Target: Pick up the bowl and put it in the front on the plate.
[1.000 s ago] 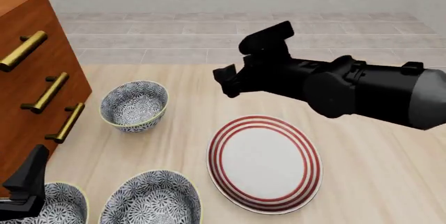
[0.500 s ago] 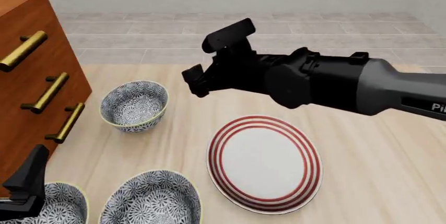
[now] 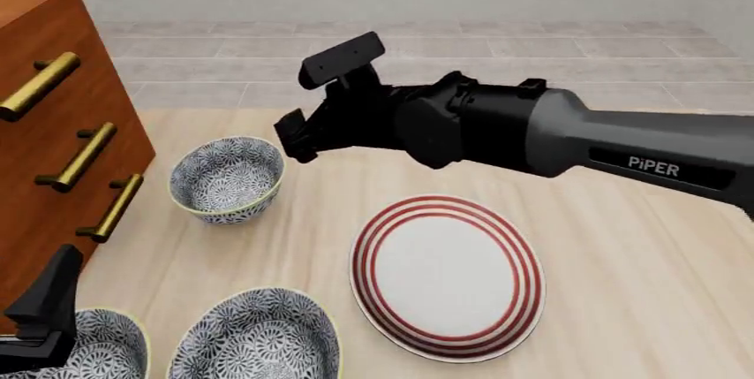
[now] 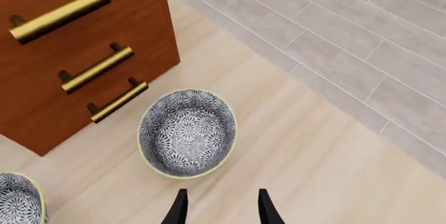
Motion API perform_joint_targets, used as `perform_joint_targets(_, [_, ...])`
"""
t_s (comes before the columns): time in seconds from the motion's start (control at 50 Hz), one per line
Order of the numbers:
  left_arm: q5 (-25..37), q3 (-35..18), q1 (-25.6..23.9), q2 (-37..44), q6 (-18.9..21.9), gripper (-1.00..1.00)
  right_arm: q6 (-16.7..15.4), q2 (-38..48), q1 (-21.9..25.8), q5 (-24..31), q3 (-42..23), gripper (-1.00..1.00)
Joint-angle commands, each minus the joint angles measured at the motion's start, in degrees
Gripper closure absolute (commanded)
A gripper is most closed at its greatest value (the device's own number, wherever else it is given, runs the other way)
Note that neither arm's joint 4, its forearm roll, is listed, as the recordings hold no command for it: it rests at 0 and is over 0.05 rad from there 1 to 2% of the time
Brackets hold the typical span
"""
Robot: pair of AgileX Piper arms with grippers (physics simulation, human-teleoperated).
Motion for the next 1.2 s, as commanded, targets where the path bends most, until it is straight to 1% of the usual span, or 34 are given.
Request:
perform_joint_targets(0.02, [0.0,0.0,0.0,0.0,0.0,-1.0,0.0,5.4,0.3,3.0,-5.8,-1.0])
perform_joint_targets(0.26, [0.0,0.0,0.0,0.0,0.0,-1.0,-0.3,10.4,0.2,8.4,-13.9,-1.0])
perform_joint_targets(0.32, [0.0,0.0,0.0,0.0,0.0,-1.0,0.2,11.4,0.1,9.6,-15.8,-1.0])
perform_joint_targets(0.46, [0.0,0.0,0.0,0.0,0.0,-1.0,1.5,15.3,-0.6,14.4,-23.1,-1.0])
perform_joint_targets(0.5, [0.0,0.0,0.0,0.0,0.0,-1.0,0.7,16.5,-0.6,16.3,-25.4,-1.0])
perform_joint_targets(0.54, [0.0,0.0,0.0,0.0,0.0,-1.0,1.0,17.6,-0.3,17.9,-27.8,-1.0])
perform_joint_targets(0.56, [0.0,0.0,0.0,0.0,0.0,-1.0,0.7,18.1,-0.3,18.7,-28.9,-1.0])
perform_joint_targets(0.58, [0.0,0.0,0.0,0.0,0.0,-1.0,-0.5,18.3,0.0,19.1,-29.3,-1.0])
perform_joint_targets(0.6, [0.0,0.0,0.0,0.0,0.0,-1.0,-0.2,18.7,-0.1,19.6,-30.1,-1.0])
perform_joint_targets(0.7, [0.0,0.0,0.0,0.0,0.0,-1.0,-1.2,20.9,0.0,22.2,-33.7,-1.0])
perform_joint_targets(0.78, [0.0,0.0,0.0,0.0,0.0,-1.0,-0.7,23.7,-0.5,24.7,-37.7,-1.0])
perform_joint_targets(0.82, [0.0,0.0,0.0,0.0,0.0,-1.0,-1.6,25.4,-0.9,26.0,-39.8,-1.0])
perform_joint_targets(0.9, [0.0,0.0,0.0,0.0,0.0,-1.0,-0.7,27.8,-1.4,28.1,-44.0,-1.0])
perform_joint_targets(0.94, [0.0,0.0,0.0,0.0,0.0,-1.0,-0.7,28.2,-1.5,28.6,-44.9,-1.0])
perform_joint_targets(0.96, [0.0,0.0,0.0,0.0,0.0,-1.0,-0.9,29.1,-1.5,29.6,-46.4,-1.0])
perform_joint_targets(1.0, [0.0,0.0,0.0,0.0,0.0,-1.0,-0.5,29.6,-1.4,30.1,-47.2,-1.0])
perform_joint_targets(1.02, [0.0,0.0,0.0,0.0,0.0,-1.0,-1.1,30.2,-1.6,30.7,-48.1,-1.0])
perform_joint_targets(1.08, [0.0,0.0,0.0,0.0,0.0,-1.0,-1.2,31.9,-1.7,32.1,-50.6,-1.0])
perform_joint_targets(1.2, [0.0,0.0,0.0,0.0,0.0,-1.0,-0.3,34.4,-1.7,33.3,-53.6,-1.0])
